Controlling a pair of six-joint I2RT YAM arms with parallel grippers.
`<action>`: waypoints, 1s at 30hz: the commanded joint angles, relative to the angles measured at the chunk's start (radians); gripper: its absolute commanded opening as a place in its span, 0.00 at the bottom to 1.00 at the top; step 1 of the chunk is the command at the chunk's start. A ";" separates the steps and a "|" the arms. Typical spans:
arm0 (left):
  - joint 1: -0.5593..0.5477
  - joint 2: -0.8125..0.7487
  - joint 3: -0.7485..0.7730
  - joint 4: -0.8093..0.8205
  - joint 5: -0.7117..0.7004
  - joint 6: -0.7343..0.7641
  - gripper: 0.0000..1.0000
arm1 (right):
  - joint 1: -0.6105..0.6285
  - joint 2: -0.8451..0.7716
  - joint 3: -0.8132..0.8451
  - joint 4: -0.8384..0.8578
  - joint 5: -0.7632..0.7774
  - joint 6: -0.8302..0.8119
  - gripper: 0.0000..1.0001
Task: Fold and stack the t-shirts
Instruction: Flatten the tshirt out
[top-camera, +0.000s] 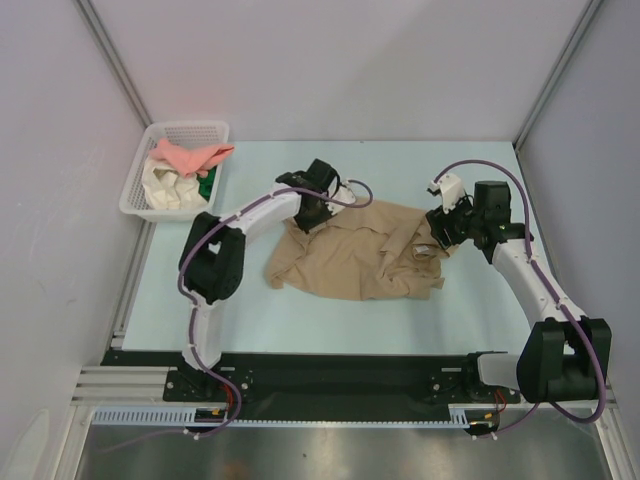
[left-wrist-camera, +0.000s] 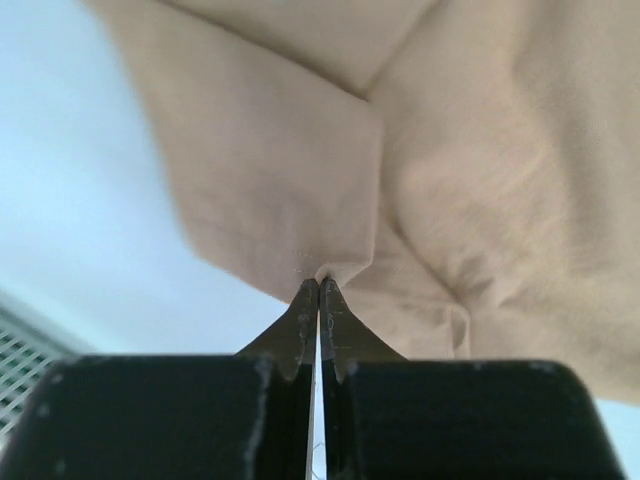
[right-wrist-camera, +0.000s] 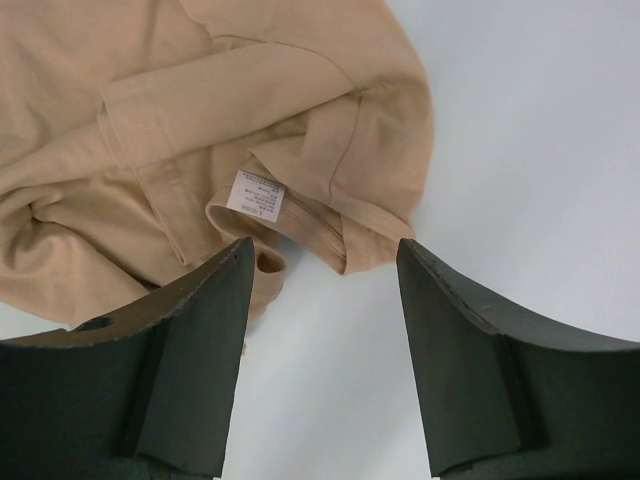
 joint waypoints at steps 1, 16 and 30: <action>0.029 -0.180 -0.007 0.088 -0.008 -0.031 0.00 | -0.009 -0.023 0.008 0.008 0.024 -0.041 0.64; 0.051 -0.240 -0.066 0.146 -0.120 -0.036 0.00 | -0.029 0.082 -0.042 -0.004 0.009 -0.436 0.64; 0.052 -0.248 -0.084 0.142 -0.151 -0.027 0.01 | -0.011 0.297 0.042 0.069 0.019 -0.414 0.63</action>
